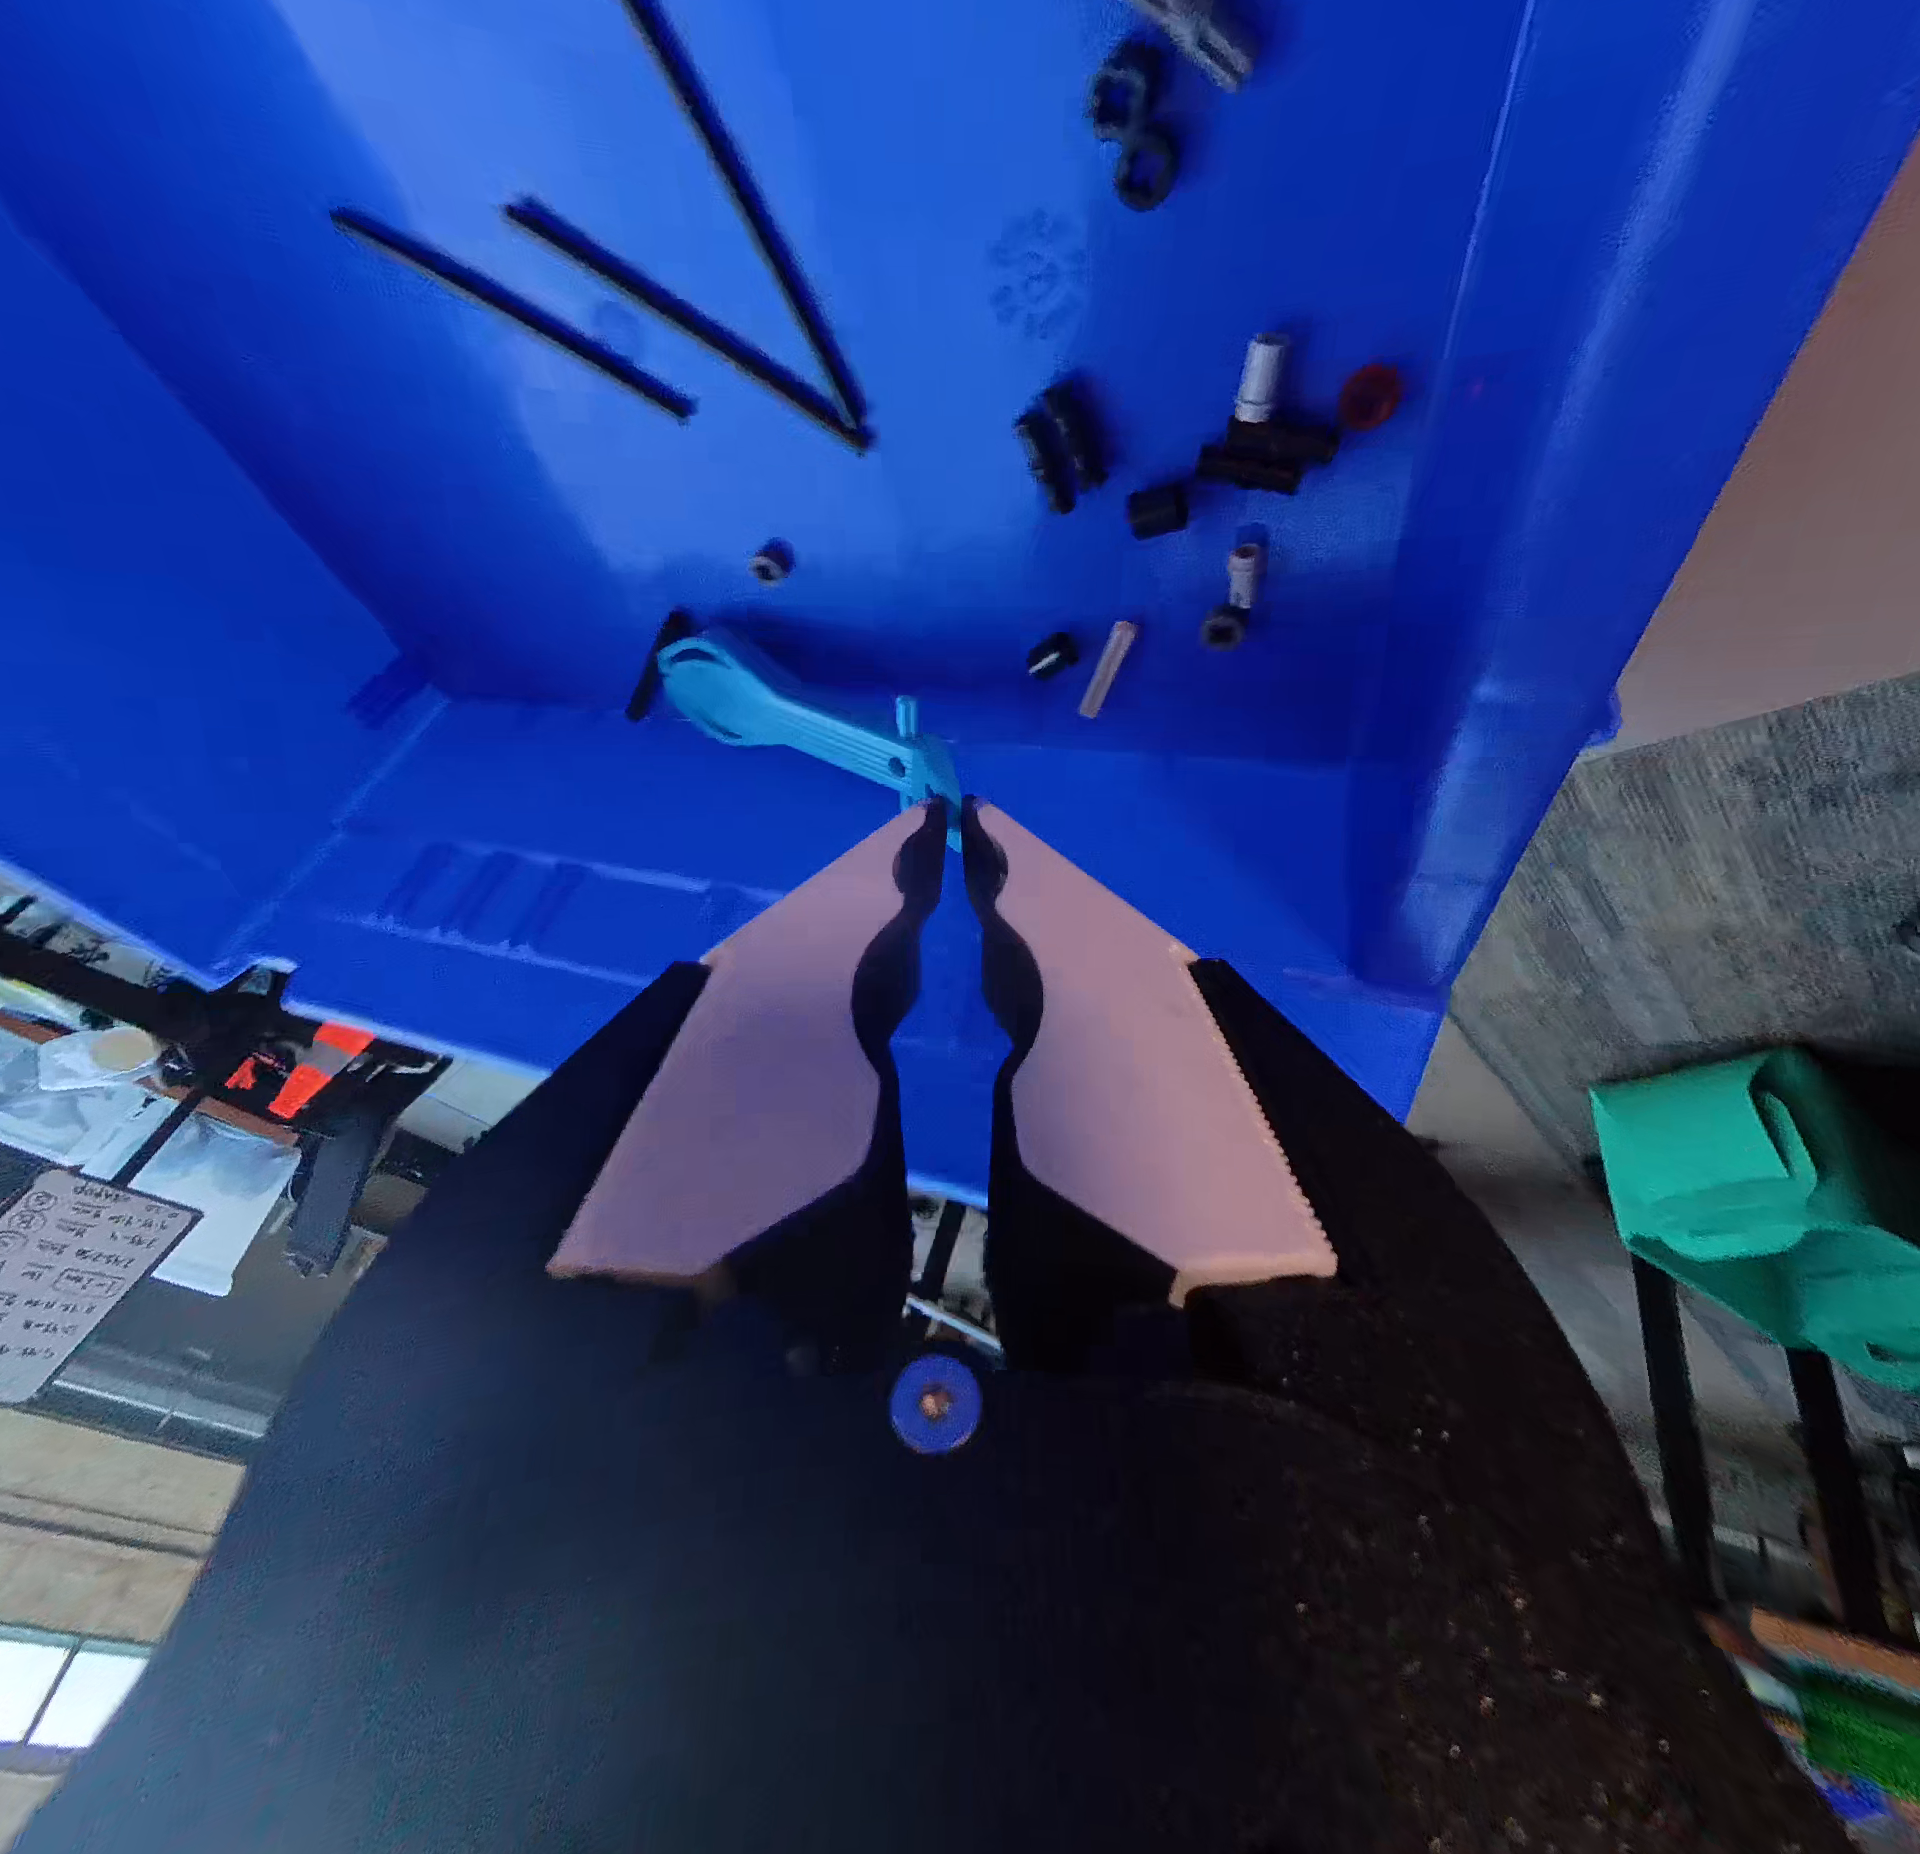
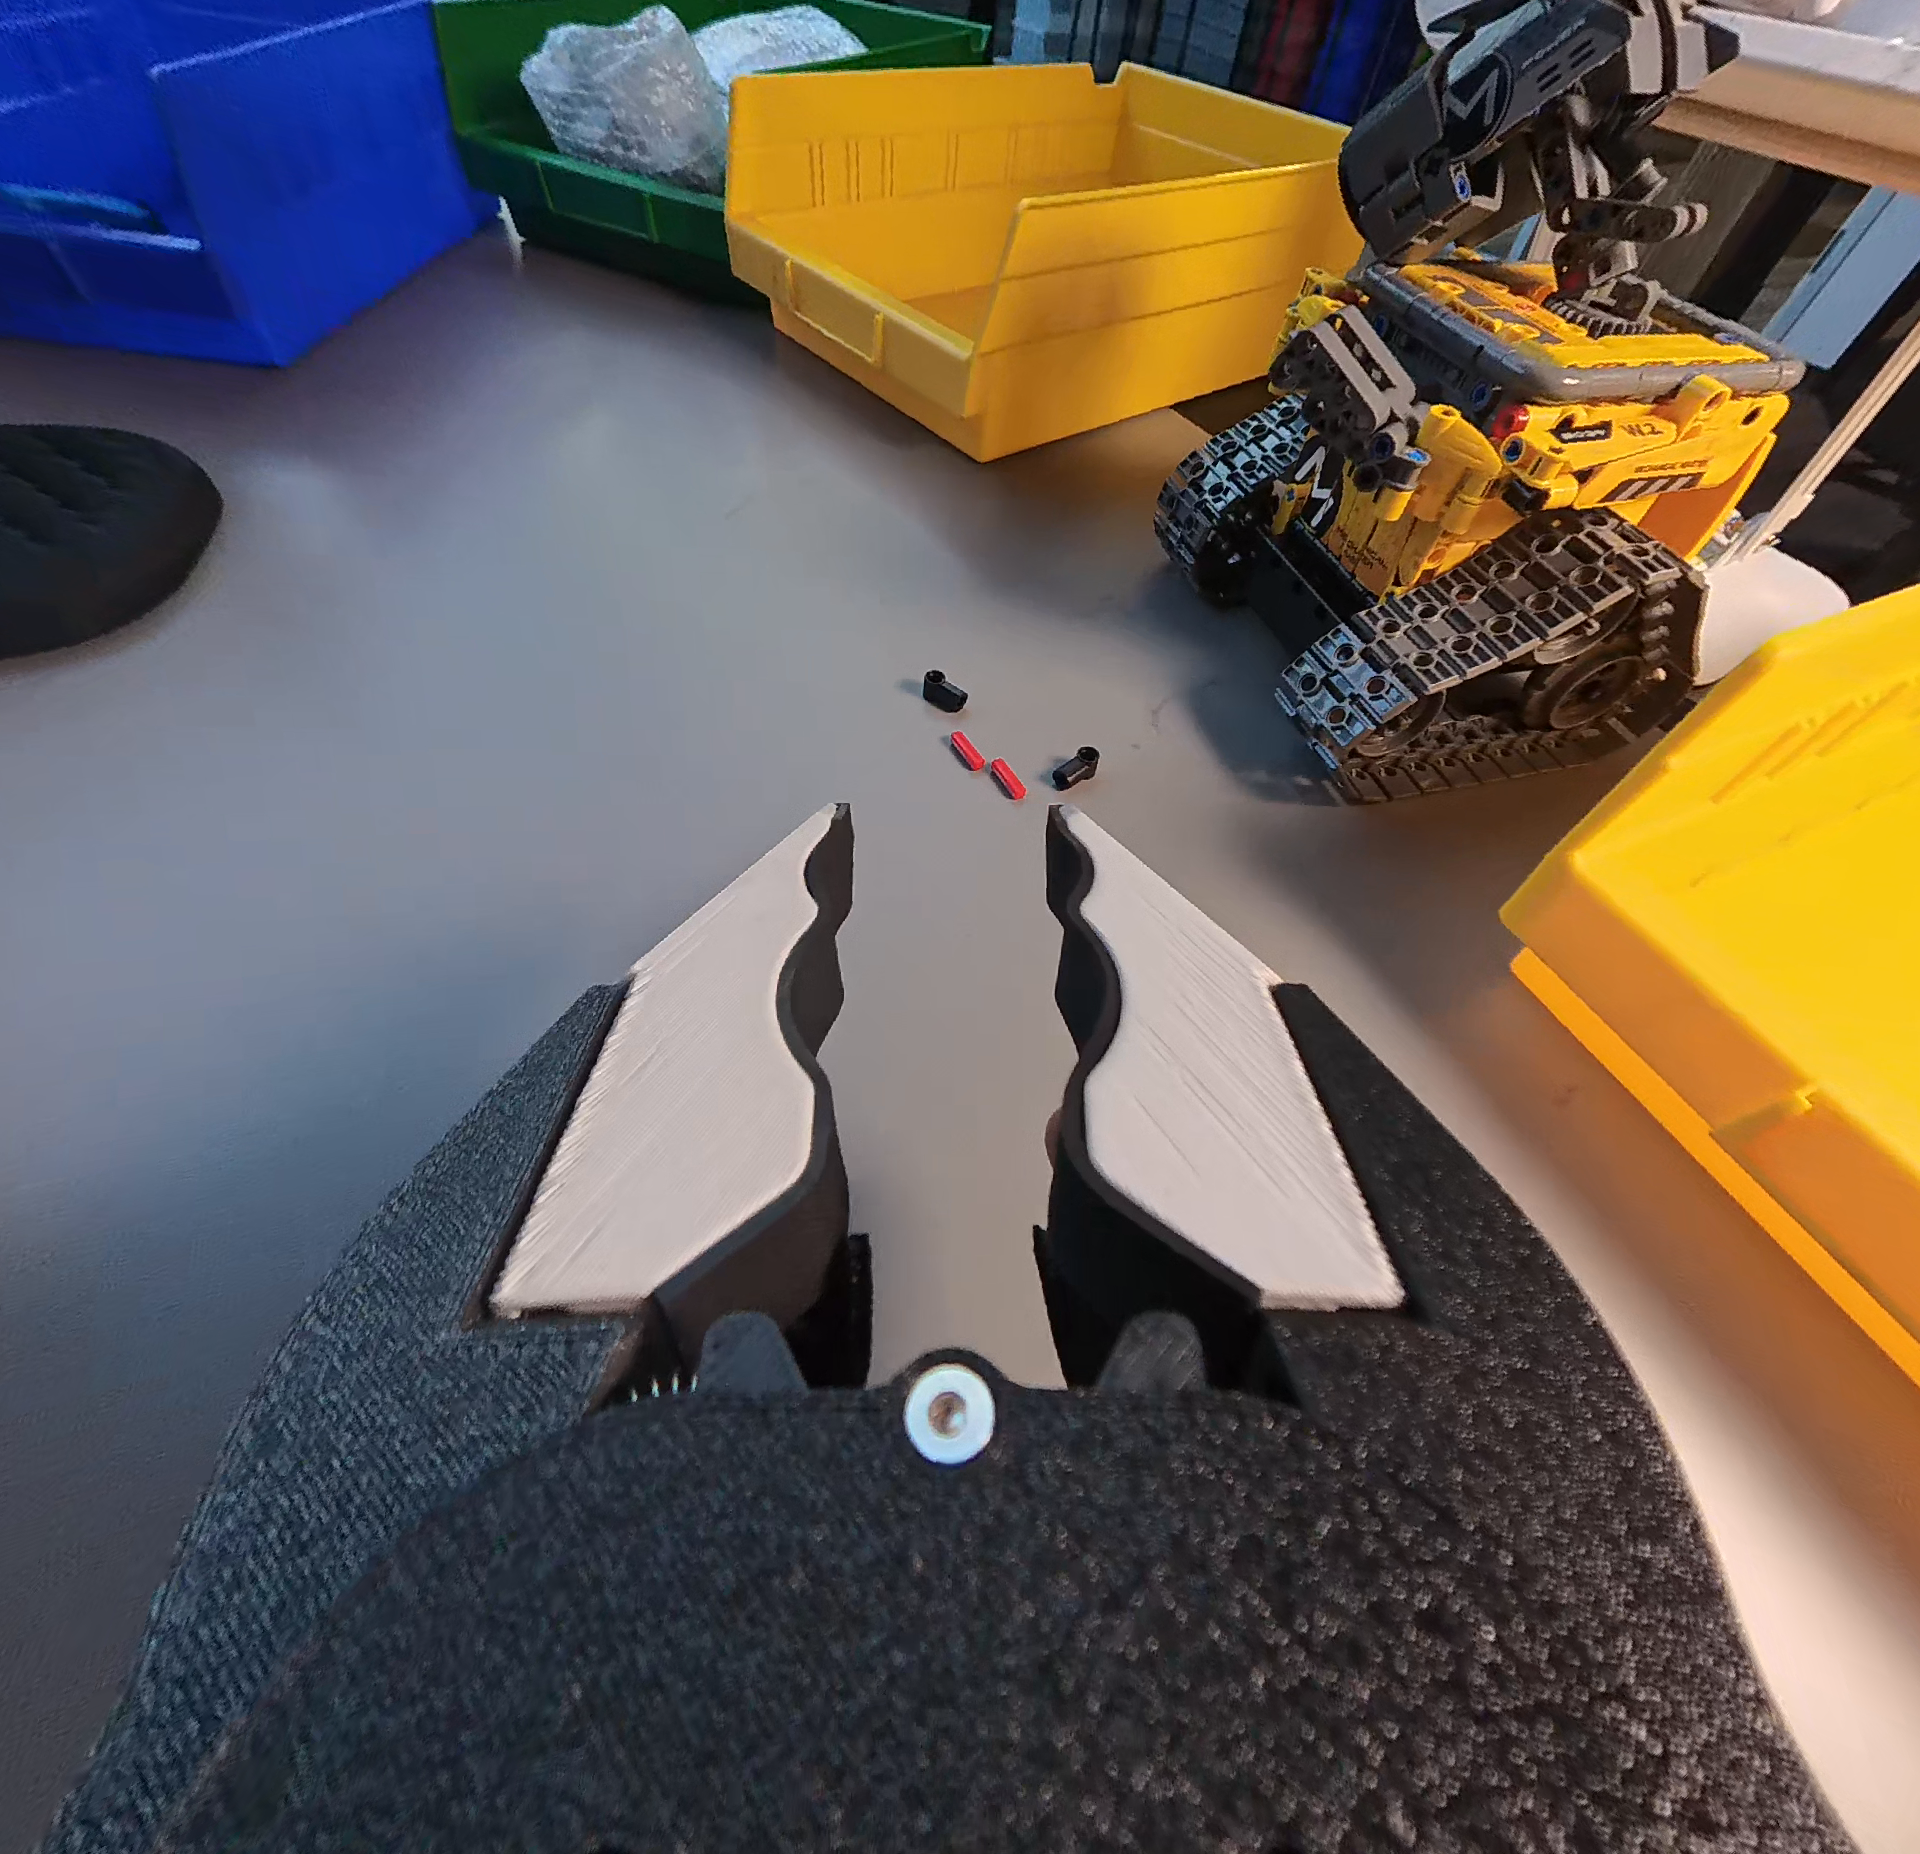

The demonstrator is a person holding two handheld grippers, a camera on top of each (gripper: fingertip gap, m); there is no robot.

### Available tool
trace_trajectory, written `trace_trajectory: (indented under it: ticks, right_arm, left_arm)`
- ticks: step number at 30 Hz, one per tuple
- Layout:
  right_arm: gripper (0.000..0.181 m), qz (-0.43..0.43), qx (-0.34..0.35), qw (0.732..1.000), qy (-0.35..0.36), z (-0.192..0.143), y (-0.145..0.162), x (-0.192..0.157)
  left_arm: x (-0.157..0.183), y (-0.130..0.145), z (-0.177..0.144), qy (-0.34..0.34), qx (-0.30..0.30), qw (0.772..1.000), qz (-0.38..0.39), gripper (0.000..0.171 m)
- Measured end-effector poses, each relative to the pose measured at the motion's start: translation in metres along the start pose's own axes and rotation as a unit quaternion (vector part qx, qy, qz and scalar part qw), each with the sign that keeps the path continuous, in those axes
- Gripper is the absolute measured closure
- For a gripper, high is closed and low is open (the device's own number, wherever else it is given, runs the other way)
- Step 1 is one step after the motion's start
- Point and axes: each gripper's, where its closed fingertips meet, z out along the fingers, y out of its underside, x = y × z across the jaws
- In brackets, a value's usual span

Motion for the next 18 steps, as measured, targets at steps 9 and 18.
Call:
trace_trajectory:
  ticks: [9,18]
  right_arm:
    - [0.144,-0.006,0.006,1.0,-0.002,-0.001,-0.004,-0.003]
    - [0.143,-0.037,0.06,0.995,-0.065,0.002,-0.032,-0.042]
  left_arm:
    - [-0.039,0.007,-0.098,-0.044,0.209,0.972,-0.099,0.171]
    - [0.046,-0.088,-0.254,0.159,0.637,0.754,-0.013,0.171]
